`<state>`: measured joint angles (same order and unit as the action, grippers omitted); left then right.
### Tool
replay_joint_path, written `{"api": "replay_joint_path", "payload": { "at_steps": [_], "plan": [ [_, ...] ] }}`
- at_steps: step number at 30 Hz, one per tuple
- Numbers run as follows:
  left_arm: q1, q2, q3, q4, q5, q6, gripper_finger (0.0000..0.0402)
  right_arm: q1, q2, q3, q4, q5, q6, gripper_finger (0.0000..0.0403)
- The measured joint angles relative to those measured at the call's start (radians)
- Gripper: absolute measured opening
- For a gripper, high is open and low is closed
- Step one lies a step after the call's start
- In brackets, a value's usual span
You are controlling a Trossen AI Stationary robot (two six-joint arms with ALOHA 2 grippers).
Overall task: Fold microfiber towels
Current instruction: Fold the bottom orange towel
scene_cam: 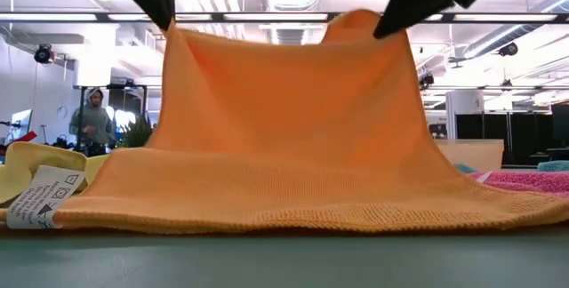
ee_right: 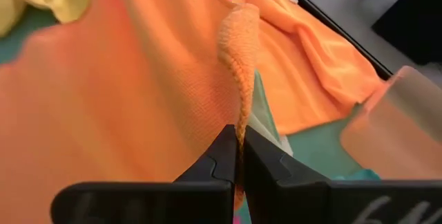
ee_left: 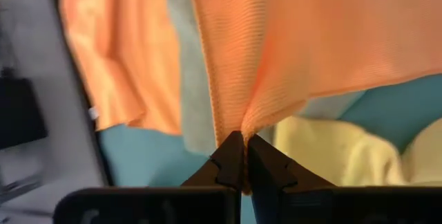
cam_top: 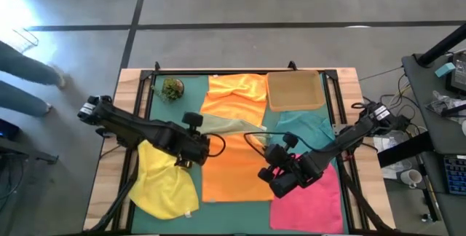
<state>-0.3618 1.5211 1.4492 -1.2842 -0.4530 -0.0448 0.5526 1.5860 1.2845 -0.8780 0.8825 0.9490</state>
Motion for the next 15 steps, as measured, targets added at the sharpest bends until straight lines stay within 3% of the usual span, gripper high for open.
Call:
{"api": "replay_joint_path", "payload": {
  "at_steps": [9, 15],
  "plan": [
    [-0.018, 0.003, -0.092, 0.096, 0.13, -0.002, 0.0, 0.034, 0.0, -0.061, 0.218, -0.035, -0.134, 0.0008],
    [-0.026, 0.005, -0.107, 0.158, 0.278, -0.023, 0.0, 0.063, 0.0, -0.111, 0.312, -0.055, -0.147, 0.0008]
  ]
}}
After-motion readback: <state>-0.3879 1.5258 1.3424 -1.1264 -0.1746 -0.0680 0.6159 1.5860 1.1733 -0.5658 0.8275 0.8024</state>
